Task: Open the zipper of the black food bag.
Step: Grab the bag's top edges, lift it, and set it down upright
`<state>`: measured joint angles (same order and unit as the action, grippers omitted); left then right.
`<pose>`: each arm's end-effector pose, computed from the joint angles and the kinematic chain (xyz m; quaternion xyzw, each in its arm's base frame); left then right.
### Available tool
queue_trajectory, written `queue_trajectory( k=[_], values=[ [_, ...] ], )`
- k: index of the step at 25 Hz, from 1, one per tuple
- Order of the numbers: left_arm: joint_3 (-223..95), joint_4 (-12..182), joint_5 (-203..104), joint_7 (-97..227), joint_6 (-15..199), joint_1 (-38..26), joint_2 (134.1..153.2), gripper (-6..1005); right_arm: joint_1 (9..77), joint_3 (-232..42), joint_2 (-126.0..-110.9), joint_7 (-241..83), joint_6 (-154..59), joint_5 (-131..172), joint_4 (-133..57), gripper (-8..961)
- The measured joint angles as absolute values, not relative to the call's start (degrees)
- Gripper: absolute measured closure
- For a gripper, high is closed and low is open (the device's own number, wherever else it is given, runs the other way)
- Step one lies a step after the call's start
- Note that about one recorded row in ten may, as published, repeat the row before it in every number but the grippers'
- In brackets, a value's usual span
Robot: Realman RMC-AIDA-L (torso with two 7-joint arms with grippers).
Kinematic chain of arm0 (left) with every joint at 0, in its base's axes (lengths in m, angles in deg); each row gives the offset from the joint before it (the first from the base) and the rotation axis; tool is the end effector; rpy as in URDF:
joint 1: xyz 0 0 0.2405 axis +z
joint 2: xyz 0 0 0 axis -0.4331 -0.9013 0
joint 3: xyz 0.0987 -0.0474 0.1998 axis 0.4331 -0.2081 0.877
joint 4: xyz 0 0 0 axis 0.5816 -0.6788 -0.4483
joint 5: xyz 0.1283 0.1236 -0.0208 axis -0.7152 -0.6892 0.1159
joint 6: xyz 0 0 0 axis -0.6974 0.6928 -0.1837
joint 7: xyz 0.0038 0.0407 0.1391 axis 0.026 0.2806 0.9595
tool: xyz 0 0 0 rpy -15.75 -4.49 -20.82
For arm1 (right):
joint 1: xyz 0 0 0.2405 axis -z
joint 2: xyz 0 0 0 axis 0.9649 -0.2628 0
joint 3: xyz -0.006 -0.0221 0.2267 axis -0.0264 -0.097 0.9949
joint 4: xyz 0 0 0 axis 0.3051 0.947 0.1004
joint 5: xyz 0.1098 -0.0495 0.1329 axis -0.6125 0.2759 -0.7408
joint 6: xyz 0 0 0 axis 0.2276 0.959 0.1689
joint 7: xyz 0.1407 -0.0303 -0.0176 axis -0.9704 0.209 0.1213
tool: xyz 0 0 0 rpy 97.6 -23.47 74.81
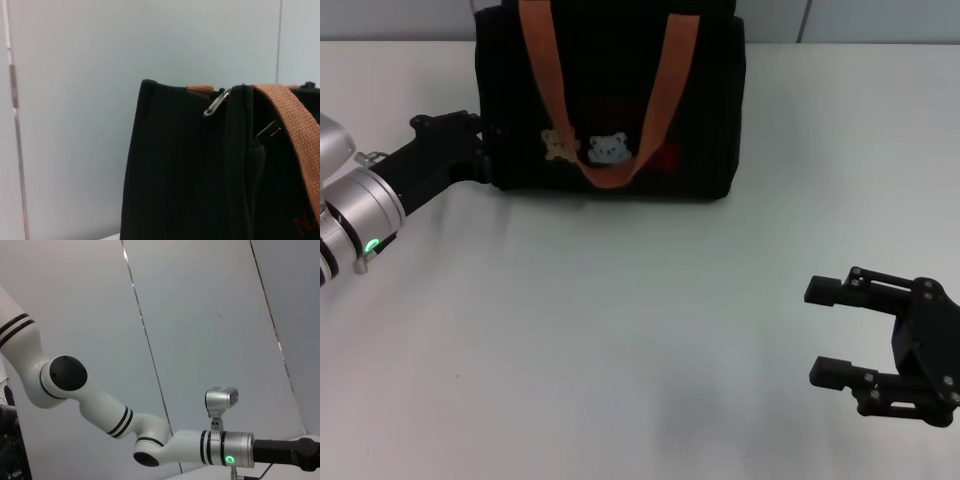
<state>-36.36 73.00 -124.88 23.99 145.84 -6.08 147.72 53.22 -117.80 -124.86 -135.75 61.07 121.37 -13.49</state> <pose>-0.2674 0.3315 -0.0001 -0.8445 -0.2209 -0.2504 0.4187 0.2253 0.1998 0.0200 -0.9035 0.1280 0.4079 0.0305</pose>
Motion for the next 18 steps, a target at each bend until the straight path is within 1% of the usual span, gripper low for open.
queue_trajectory(
  k=[18],
  values=[
    [-36.65,73.61,-122.59,26.19,145.87,-5.70,147.57,915,52.02,-117.82,-124.86,-136.02,59.74,121.37,-14.18,289]
  ],
)
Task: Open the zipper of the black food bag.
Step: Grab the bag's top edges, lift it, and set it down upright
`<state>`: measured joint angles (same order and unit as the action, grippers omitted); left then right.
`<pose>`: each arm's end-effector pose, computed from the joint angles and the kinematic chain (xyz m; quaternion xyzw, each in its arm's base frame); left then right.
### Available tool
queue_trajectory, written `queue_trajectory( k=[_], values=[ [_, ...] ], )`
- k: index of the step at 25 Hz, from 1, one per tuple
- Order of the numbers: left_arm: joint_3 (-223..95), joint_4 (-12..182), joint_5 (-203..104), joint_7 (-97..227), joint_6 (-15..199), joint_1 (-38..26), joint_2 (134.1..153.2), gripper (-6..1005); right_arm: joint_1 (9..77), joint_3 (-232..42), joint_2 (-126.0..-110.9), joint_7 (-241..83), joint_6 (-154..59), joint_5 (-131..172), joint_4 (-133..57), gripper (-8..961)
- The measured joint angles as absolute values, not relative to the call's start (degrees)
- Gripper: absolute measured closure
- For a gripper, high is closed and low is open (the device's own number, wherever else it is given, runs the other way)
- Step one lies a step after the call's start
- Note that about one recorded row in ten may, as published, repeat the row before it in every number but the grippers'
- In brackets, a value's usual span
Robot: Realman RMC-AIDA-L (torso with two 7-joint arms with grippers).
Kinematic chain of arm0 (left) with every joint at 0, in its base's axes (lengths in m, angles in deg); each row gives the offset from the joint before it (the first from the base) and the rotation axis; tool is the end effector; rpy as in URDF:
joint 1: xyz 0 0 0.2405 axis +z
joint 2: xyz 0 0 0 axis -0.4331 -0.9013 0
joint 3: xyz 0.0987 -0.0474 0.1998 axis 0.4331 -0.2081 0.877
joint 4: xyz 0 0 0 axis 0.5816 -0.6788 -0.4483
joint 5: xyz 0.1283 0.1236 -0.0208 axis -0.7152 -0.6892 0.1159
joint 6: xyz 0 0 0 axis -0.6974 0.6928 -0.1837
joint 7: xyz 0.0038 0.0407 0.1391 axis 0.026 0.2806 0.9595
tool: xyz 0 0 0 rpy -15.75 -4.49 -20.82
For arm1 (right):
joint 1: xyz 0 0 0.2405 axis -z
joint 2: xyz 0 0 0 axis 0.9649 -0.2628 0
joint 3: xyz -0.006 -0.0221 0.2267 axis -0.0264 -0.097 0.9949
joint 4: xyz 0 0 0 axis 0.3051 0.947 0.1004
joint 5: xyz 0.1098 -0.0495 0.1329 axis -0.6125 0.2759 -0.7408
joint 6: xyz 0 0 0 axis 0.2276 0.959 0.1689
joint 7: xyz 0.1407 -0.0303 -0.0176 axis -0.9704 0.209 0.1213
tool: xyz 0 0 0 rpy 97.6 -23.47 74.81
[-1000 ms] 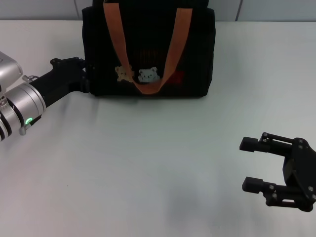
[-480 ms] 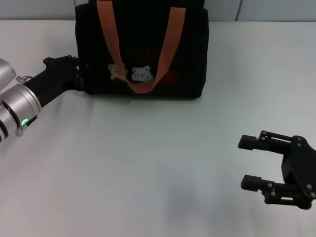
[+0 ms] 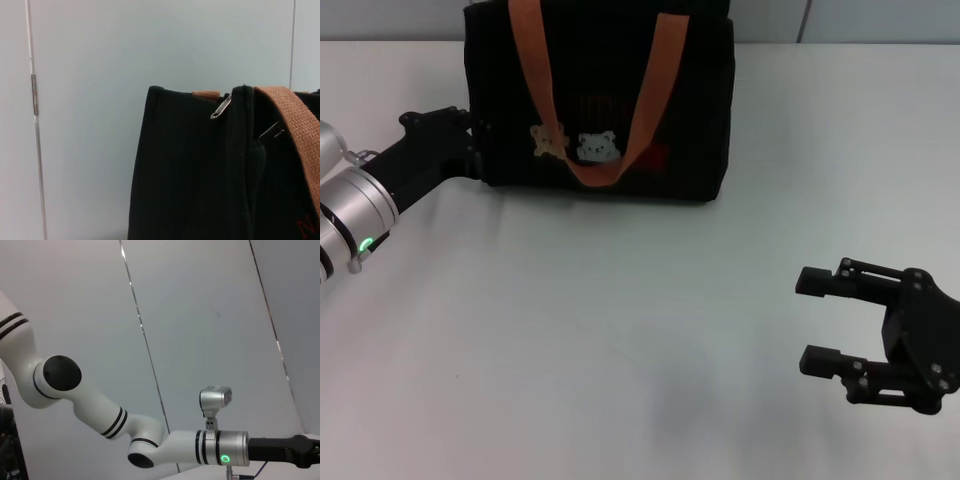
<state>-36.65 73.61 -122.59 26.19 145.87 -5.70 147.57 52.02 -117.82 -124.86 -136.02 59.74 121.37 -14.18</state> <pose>-0.2704 0.3314 0.0037 -0.8361 -0.2187 -0.2526 0.4351 0.2226 0.2060 0.0174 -0.9047 0.1288 0.4050 0.0310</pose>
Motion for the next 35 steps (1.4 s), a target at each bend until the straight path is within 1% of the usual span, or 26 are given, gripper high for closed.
queue_trajectory(
  k=[10,16,17,18,19,23,24,35],
  values=[
    [-36.70,71.94,-122.08,26.11,146.15,-5.17,147.28,914,51.55,-117.80,-124.86,-136.05,59.14,121.38,-14.20,297],
    [-35.95,64.47,-122.73,25.35,150.99,-2.57,146.60,915,51.49,-117.80,-124.86,-136.05,58.82,121.37,-14.20,301],
    [-35.43,62.63,-123.12,24.84,153.26,-1.89,146.29,915,51.50,-117.80,-124.86,-136.04,58.81,121.37,-14.20,302],
    [-33.84,59.66,-123.56,23.35,156.84,-0.85,145.56,914,51.59,-117.80,-124.86,-136.04,58.80,121.37,-14.19,303],
    [-33.84,59.66,-123.56,23.35,156.84,-0.85,145.56,914,51.59,-117.80,-124.86,-136.04,58.80,121.37,-14.19,304],
    [-26.65,53.62,-123.94,18.50,162.20,0.57,143.60,915,51.62,-117.80,-124.86,-135.89,58.68,121.37,-14.83,307],
    [-25.63,52.60,-124.31,17.52,163.05,0.73,143.37,915,51.62,-117.80,-124.86,-135.89,58.68,121.37,-14.83,308],
    [-24.95,45.70,-127.37,14.35,171.98,0.84,143.23,919,51.30,-118.32,-124.87,-135.80,58.63,121.37,-16.32,316]
  ],
)
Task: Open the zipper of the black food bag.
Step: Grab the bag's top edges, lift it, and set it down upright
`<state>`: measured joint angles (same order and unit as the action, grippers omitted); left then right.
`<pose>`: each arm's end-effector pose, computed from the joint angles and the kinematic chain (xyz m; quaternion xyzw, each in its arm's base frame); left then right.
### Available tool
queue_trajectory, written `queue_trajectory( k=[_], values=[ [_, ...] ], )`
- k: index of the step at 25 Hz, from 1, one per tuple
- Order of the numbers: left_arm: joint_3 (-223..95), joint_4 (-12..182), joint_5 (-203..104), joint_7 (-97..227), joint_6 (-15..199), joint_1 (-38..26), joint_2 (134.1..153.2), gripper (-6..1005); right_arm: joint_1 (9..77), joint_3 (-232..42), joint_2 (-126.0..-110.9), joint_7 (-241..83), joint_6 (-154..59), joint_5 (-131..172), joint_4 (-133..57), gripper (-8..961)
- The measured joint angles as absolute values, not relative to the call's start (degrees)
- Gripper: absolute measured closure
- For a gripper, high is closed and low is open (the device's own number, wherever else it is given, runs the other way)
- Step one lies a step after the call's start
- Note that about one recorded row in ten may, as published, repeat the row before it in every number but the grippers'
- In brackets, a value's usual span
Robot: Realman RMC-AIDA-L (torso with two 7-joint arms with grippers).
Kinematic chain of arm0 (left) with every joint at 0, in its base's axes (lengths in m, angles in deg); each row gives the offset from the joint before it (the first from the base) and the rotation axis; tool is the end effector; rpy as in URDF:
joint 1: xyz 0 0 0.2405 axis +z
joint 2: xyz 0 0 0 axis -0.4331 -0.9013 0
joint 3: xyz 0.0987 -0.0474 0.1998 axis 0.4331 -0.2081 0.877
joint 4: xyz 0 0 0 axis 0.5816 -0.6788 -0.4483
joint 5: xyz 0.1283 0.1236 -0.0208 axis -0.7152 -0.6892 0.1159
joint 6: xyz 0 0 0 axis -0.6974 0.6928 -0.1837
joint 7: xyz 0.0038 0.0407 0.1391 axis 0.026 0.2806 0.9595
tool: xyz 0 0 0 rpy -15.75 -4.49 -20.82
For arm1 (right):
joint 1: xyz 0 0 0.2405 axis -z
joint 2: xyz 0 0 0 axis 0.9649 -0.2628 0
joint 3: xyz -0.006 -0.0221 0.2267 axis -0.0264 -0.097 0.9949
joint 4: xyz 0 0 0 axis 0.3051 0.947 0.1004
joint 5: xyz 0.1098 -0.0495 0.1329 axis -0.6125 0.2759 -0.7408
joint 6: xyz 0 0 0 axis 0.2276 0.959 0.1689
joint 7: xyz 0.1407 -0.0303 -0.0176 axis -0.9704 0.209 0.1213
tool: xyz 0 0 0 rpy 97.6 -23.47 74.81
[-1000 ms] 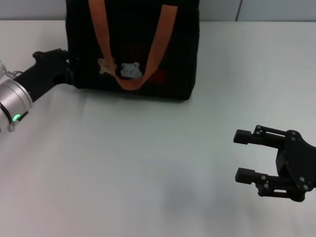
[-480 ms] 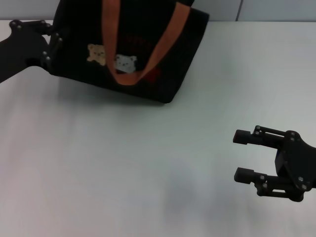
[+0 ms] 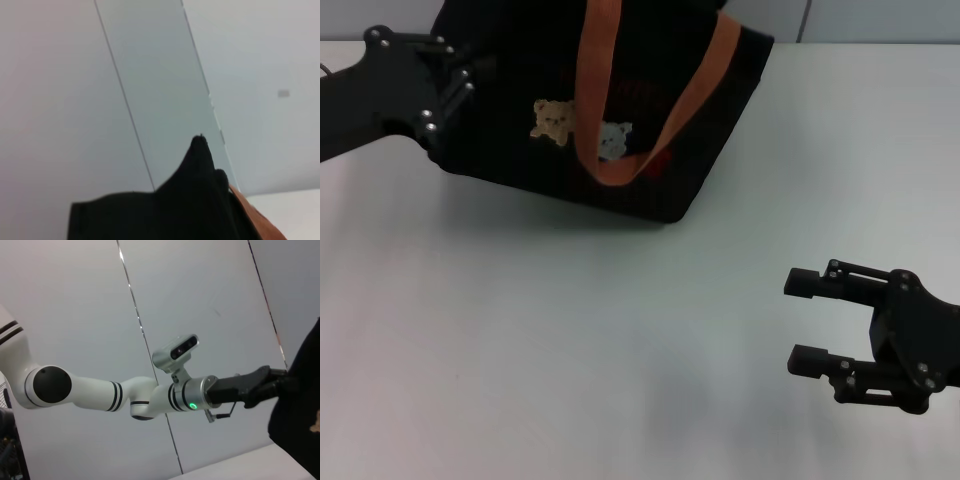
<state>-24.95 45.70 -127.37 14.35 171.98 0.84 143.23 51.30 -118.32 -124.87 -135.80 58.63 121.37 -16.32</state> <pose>-0.2199 0.3089 0.0753 -0.9012 0.0213 -0.2923 0.3195 0.2204 0.2071 0.0116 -0.9024 0.1366 0.4080 0.0244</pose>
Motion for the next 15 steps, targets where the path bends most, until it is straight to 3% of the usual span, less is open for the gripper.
queue_trajectory(
  k=[15],
  values=[
    [-27.70,35.09,-129.70,9.98,183.37,1.14,140.74,918,48.94,-118.41,-124.95,-135.74,57.61,121.37,-19.20,327]
  ],
)
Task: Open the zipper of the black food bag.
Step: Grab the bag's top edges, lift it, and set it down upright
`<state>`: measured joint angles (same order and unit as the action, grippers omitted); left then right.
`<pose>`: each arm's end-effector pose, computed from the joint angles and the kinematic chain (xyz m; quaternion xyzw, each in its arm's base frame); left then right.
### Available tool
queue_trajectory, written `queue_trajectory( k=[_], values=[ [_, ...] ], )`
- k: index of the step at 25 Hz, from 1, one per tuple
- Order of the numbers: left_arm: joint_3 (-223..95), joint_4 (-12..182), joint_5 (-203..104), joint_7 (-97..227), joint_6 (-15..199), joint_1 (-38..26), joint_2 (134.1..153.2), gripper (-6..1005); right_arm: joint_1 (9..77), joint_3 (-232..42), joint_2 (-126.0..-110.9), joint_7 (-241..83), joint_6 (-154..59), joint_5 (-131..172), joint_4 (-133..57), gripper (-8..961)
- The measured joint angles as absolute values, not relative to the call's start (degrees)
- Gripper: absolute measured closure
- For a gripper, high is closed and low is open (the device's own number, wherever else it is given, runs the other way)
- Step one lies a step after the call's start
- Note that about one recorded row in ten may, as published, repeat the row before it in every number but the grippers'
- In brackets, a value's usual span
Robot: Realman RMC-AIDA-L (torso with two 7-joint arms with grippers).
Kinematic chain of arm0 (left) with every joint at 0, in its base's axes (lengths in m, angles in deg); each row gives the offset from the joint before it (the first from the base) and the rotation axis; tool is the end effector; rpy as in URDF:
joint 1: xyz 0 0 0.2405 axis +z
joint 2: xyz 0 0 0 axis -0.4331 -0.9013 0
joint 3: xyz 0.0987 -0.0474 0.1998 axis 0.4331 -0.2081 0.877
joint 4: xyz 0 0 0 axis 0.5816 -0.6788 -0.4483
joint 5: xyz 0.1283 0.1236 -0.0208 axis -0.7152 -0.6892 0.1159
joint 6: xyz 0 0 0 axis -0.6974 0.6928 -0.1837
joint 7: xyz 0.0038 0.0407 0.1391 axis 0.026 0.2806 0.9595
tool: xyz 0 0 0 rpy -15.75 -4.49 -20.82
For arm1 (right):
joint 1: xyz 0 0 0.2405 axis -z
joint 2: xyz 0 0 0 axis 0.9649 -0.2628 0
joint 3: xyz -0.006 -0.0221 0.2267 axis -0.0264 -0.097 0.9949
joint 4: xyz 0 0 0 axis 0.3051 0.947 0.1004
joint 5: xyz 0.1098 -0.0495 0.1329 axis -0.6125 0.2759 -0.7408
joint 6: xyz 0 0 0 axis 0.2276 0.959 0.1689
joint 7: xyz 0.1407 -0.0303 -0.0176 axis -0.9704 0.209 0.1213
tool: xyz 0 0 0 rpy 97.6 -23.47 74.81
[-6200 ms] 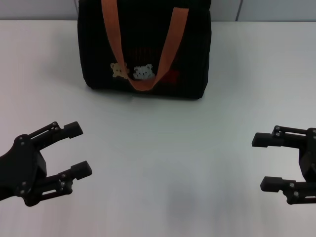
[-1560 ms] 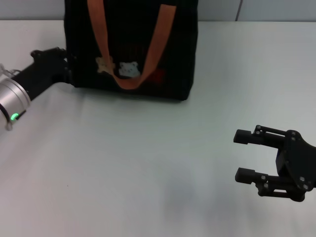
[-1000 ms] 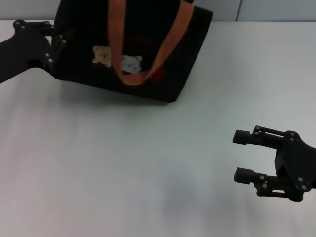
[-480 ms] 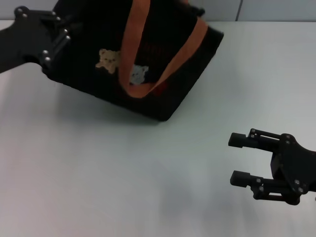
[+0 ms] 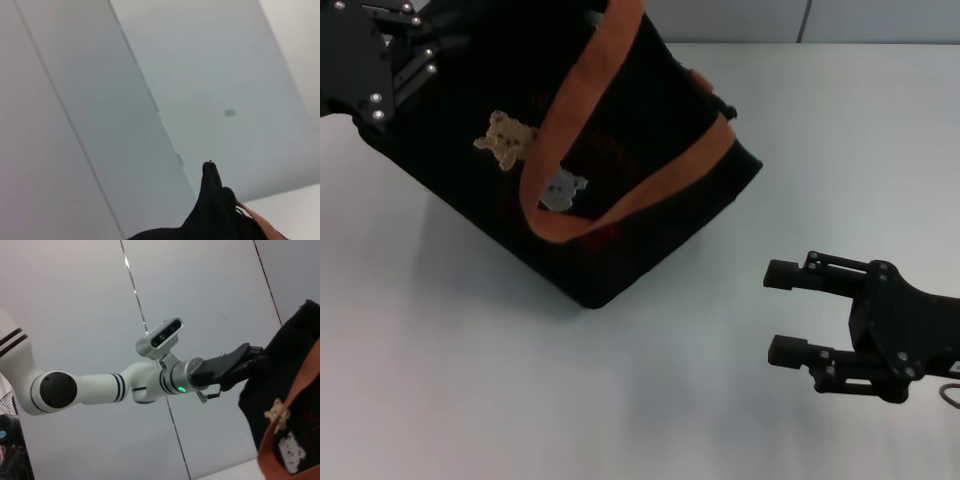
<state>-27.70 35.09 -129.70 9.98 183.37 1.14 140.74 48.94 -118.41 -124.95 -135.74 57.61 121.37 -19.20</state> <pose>-0.1996 0.2950 0.1120 -0.9098 0.1087 -0.2891 0.2771 0.2116 0.2132 0.0050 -0.8986 0.1374 0.4165 0.0105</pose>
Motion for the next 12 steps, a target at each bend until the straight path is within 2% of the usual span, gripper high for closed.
queue_trajectory(
  k=[6,12],
  values=[
    [-27.06,31.94,-133.03,8.39,190.20,-0.34,140.71,918,46.84,-117.28,-125.15,-135.77,54.27,118.00,-24.13,332],
    [-27.02,31.84,-136.76,8.86,192.24,-2.25,141.86,917,45.18,-117.49,-125.21,-135.79,47.68,104.64,-29.85,336]
  ],
)
